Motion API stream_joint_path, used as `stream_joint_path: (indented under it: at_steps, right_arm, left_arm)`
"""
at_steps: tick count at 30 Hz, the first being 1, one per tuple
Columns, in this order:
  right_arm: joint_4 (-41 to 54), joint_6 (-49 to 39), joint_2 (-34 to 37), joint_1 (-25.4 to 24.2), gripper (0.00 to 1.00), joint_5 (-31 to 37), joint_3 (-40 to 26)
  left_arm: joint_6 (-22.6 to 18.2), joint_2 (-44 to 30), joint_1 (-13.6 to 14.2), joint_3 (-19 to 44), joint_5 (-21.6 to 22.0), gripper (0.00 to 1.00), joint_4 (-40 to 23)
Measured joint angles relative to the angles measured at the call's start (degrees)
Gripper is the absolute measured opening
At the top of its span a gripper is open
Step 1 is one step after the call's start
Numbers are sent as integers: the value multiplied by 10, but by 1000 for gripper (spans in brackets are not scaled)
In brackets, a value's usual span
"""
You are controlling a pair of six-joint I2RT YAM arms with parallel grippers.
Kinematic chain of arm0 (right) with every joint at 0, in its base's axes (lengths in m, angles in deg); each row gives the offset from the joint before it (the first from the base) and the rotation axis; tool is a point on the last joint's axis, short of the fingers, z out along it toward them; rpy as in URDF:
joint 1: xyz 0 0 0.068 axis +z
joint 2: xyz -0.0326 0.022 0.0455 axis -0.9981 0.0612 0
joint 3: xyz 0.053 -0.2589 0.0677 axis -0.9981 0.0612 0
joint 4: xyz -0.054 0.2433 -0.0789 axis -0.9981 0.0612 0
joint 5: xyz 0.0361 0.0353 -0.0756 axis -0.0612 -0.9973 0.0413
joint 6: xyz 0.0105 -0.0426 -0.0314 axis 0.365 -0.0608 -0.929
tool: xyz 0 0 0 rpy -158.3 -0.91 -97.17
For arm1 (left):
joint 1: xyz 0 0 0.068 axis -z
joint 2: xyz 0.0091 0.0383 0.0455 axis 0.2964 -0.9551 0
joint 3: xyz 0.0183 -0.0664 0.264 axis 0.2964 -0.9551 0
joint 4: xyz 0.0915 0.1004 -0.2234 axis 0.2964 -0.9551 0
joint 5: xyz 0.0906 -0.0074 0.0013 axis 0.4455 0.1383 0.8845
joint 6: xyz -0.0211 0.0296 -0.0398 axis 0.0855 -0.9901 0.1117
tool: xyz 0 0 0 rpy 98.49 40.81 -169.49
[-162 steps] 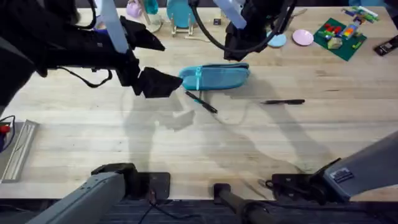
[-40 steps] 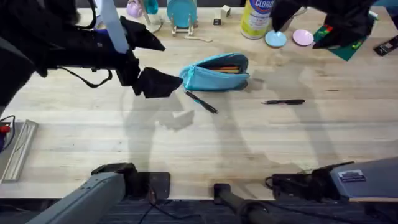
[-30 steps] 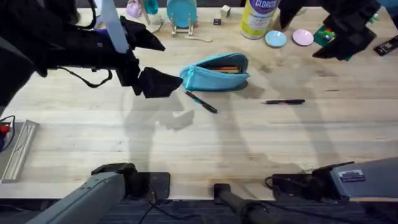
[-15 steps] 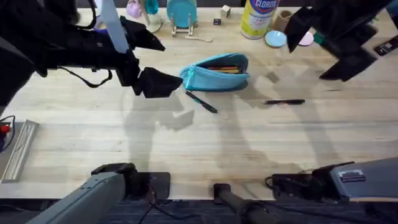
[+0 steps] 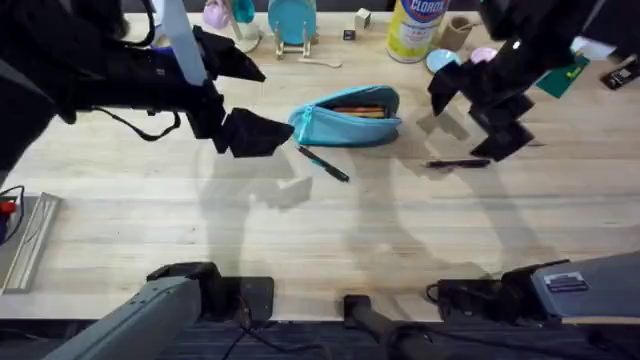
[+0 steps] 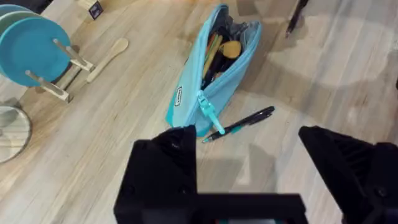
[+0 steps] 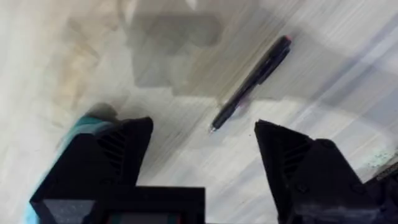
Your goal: Unzip the bag, pick up the pens from the table one at a time and place them inside, then zip the bag closed.
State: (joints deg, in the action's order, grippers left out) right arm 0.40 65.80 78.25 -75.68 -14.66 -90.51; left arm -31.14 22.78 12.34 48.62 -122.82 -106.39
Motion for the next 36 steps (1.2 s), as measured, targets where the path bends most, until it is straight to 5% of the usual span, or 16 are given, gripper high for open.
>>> stream_joint_path:
  at_steps: [24,28,34,36]
  right_arm:
    - [-116,39,-8,-11,972,-59,173]
    - [-122,45,-9,-11,766,-64,176]
    - [-126,52,-9,-11,69,-72,176]
    - [-126,51,-10,-11,37,-74,176]
  left_arm:
    - [0,0,0,0,0,994,0]
    - [0,0,0,0,0,994,0]
    - [0,0,0,0,0,994,0]
    - [0,0,0,0,0,994,0]
